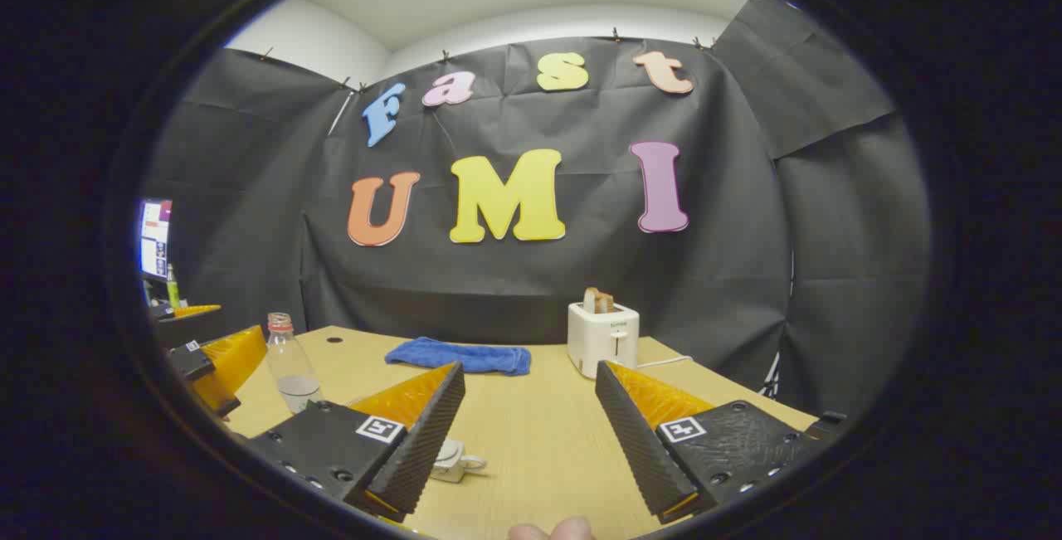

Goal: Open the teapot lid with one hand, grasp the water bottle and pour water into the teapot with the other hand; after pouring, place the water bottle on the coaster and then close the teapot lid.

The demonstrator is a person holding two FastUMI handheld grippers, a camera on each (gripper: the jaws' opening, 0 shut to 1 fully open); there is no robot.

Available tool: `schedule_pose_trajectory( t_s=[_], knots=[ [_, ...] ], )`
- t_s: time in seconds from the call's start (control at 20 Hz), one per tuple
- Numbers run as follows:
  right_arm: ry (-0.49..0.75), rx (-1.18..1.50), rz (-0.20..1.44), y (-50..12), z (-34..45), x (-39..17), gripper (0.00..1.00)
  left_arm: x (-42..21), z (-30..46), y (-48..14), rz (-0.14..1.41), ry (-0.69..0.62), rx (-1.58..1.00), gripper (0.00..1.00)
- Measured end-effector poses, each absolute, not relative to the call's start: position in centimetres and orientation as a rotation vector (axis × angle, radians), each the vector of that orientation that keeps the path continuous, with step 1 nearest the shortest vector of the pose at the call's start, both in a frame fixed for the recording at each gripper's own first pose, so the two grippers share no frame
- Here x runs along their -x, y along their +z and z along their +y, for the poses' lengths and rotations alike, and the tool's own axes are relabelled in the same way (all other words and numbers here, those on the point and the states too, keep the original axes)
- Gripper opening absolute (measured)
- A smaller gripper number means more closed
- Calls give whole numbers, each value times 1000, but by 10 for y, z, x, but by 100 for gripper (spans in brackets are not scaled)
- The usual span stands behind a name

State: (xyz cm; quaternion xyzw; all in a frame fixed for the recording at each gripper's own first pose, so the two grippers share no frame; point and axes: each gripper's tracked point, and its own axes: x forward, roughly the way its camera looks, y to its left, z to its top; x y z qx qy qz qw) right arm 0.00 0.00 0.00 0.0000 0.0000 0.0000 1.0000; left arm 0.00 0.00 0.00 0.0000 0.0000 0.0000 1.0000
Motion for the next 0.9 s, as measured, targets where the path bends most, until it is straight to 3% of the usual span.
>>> schedule_pose_trajectory(
  t_s=[0.9],
  knots=[
    [29, 19, -5, -5, 10, 1, 95, 0, 0, -6, 18, 1, -8, 97]
  ],
)
